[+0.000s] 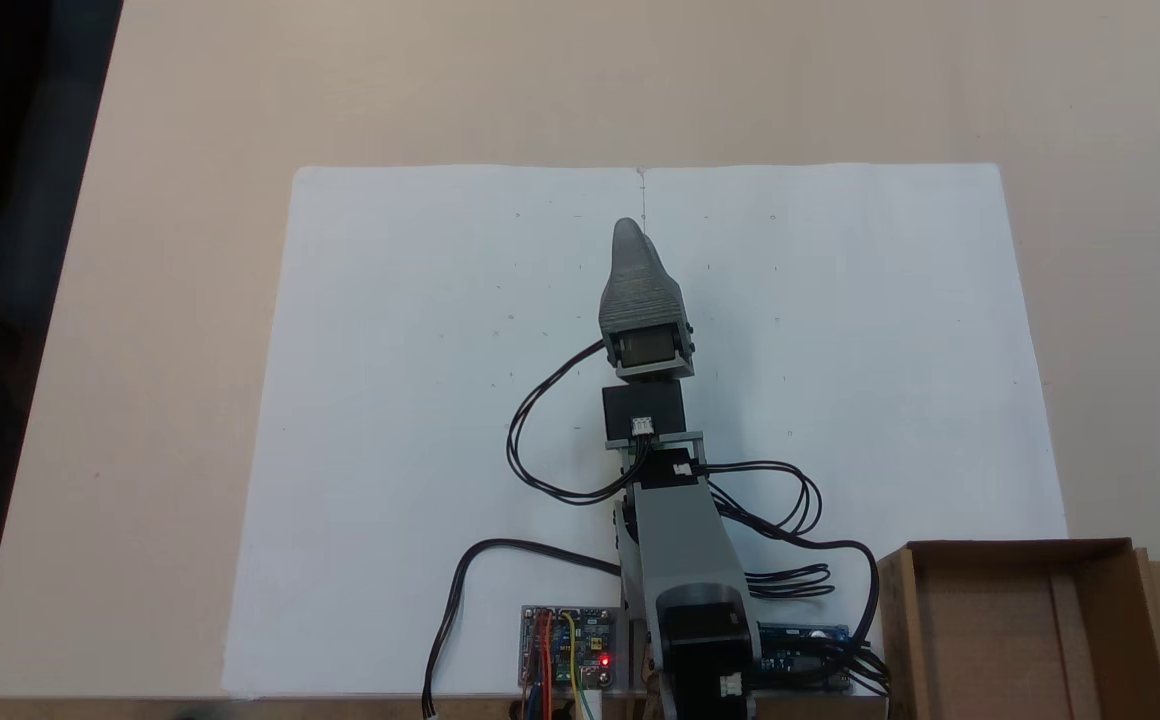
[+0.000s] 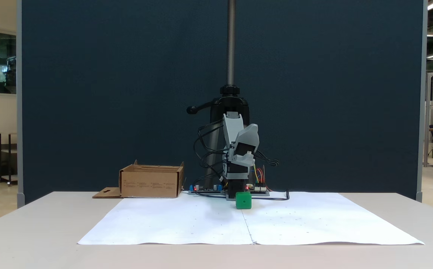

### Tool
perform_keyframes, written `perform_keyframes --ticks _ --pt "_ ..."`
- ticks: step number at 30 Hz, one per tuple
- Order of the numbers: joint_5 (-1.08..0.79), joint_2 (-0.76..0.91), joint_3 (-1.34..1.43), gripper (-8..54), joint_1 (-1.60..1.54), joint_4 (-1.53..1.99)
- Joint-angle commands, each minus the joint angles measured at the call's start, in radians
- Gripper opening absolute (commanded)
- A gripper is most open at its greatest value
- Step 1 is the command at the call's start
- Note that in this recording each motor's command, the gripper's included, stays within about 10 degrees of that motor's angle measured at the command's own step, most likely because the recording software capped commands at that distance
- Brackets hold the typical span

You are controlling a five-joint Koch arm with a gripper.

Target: Grasp a green dice and put it in the bin.

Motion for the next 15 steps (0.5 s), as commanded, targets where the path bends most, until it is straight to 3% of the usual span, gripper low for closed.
perform_keyframes --ticks 1,15 --pt "0.146 0.1 0.072 42.2 0.114 0.175" --pt "0.146 0.101 0.072 42.2 0.114 0.282"
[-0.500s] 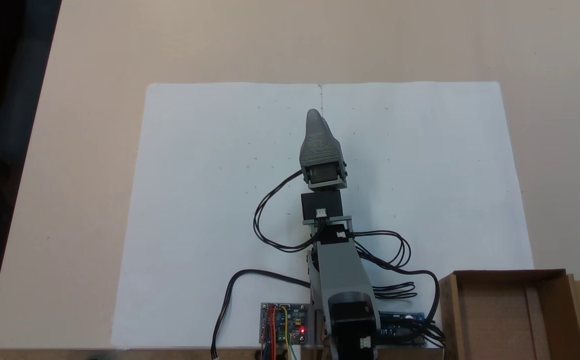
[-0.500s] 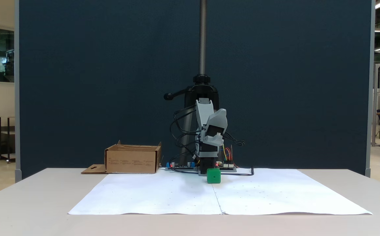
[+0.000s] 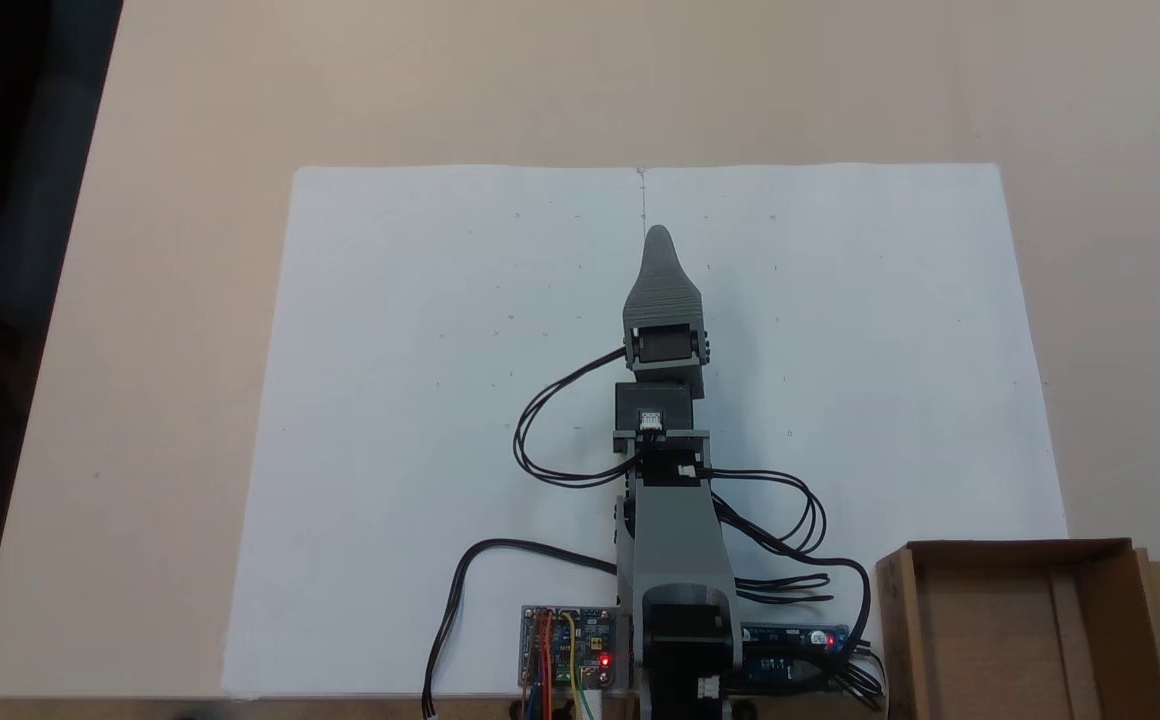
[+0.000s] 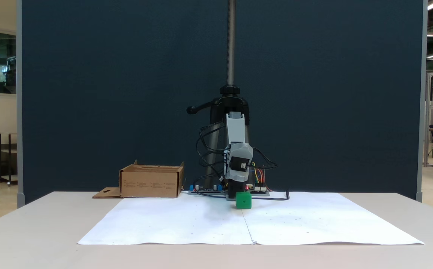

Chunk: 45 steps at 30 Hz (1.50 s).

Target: Grasp a green dice and put it in the bin.

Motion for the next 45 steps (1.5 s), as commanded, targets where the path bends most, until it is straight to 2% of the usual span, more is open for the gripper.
perform_keyframes --ticks 1,14,32,37,45 --pt "0.057 0.101 0.072 42.2 0.005 -0.012" --pt "0.051 0.101 0.009 40.3 0.009 0.009" --pt "0.054 0.104 -0.408 41.0 0.025 0.787" --pt "0.063 0.115 -0.554 43.1 0.023 1.091" --pt "0.16 0.118 -0.811 43.4 0.02 1.549"
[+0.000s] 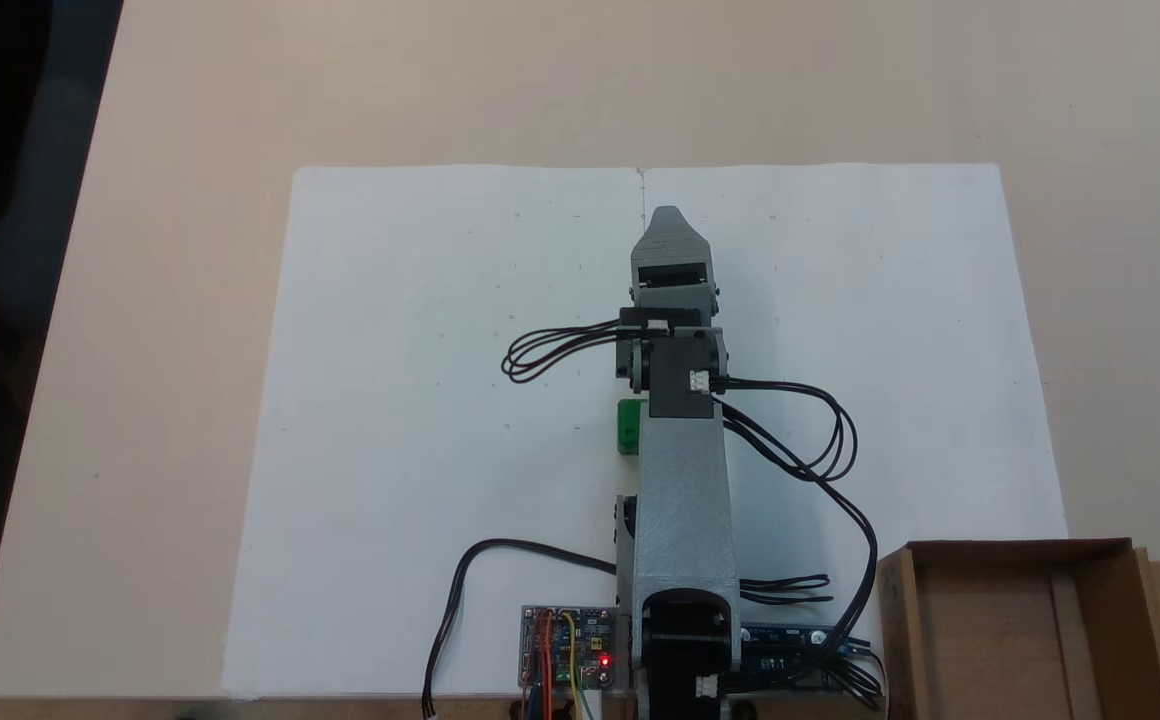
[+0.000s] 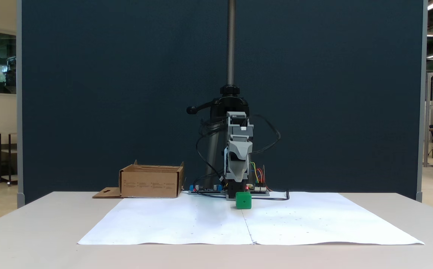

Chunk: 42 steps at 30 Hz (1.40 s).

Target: Grasp a green dice and put it in the bin.

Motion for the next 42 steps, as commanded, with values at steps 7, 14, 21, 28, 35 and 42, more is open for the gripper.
perform_keyframes --ticks 7,14,21,28,35,42 --pt "0.178 0.118 -0.238 43.2 0.003 0.472" --pt "0.245 0.121 -0.325 43.0 -0.002 0.767" --pt "0.301 0.121 -0.402 43.1 -0.034 1.032" --pt "0.354 0.12 -0.402 43.0 -0.071 1.14" --pt "0.394 0.117 -0.388 43.2 -0.144 1.149" --pt "0.425 0.117 -0.278 43.5 -0.252 1.034"
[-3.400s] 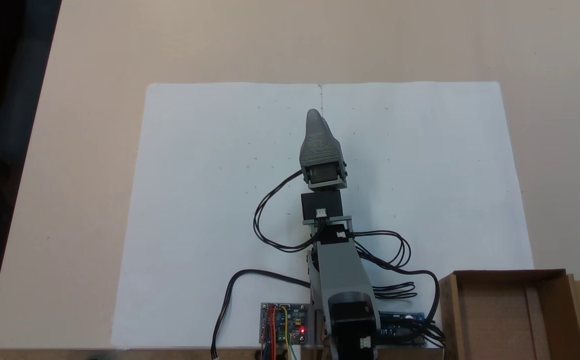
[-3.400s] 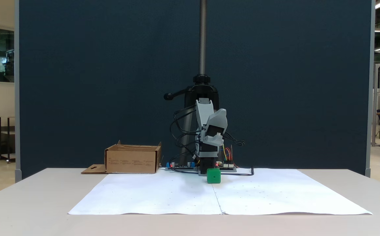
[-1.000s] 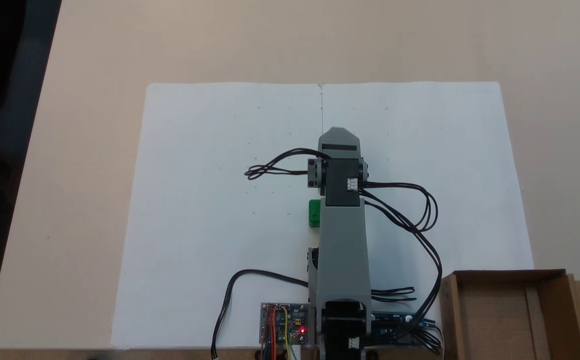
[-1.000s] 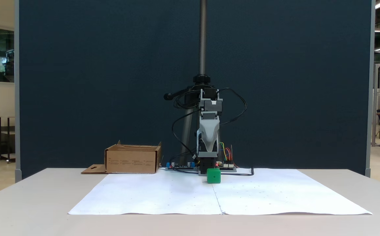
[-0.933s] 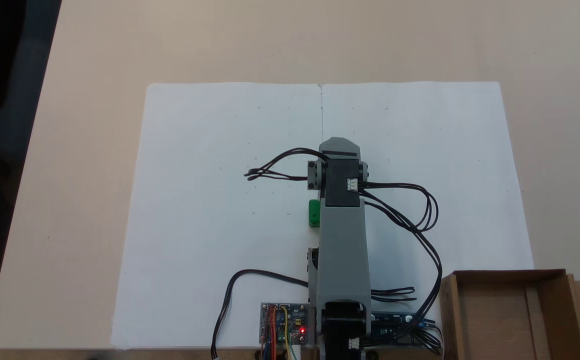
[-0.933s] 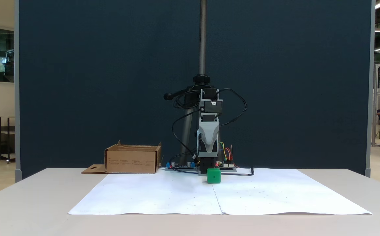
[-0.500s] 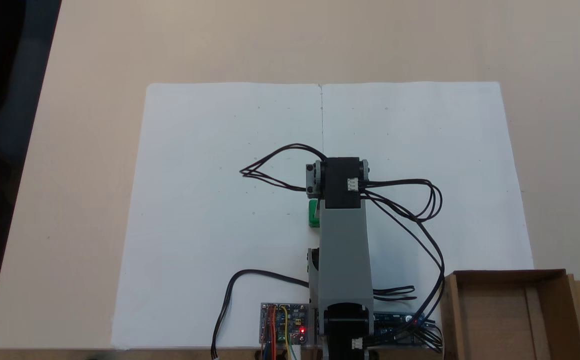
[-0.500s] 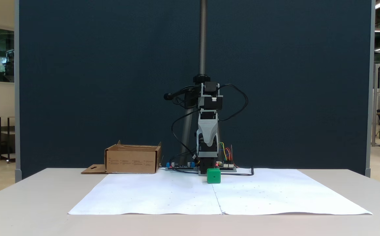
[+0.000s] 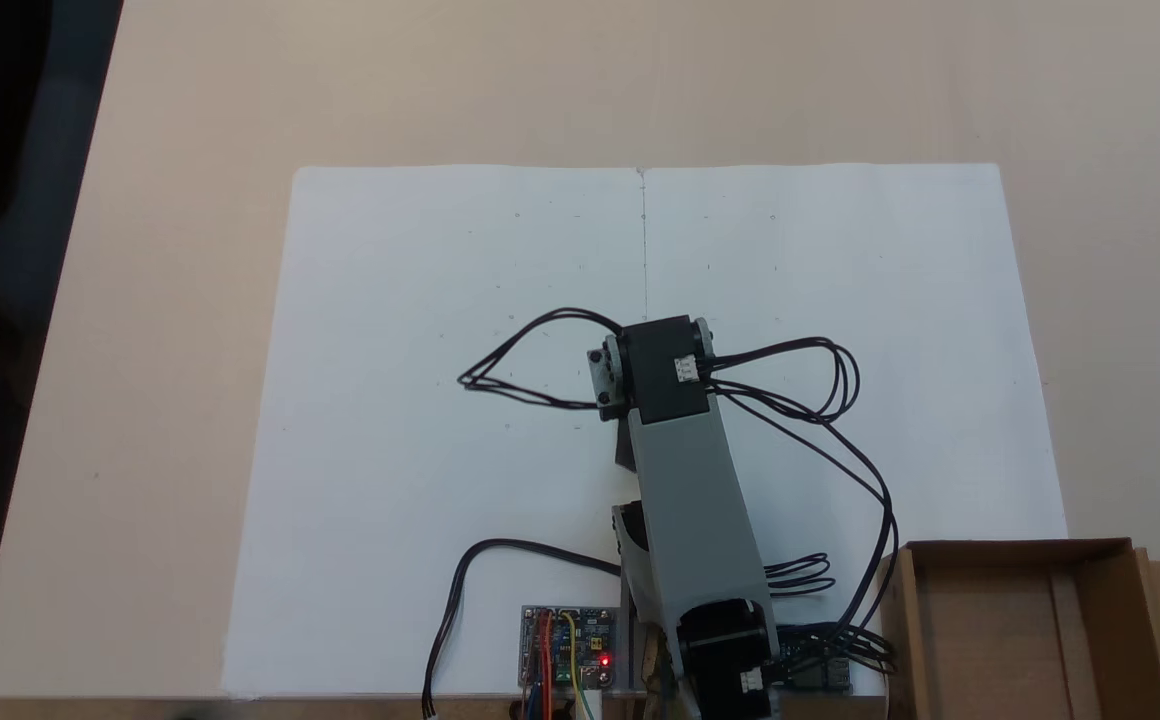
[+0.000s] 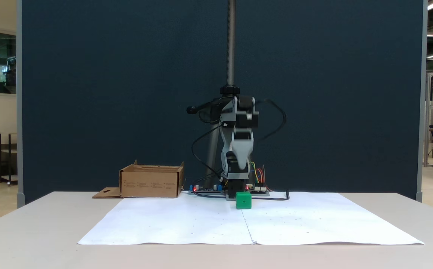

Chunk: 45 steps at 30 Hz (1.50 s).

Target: Grasp a green dice and put it in the bin.

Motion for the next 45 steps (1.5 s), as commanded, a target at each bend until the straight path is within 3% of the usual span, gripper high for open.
perform_keyframes --ticks 1,17,45 --pt "0.072 0.117 0.009 43.8 -0.026 -0.029" --pt "0.071 0.118 0.224 45.1 -0.043 -0.397" --pt "0.064 0.117 0.423 45.4 -0.075 -0.568"
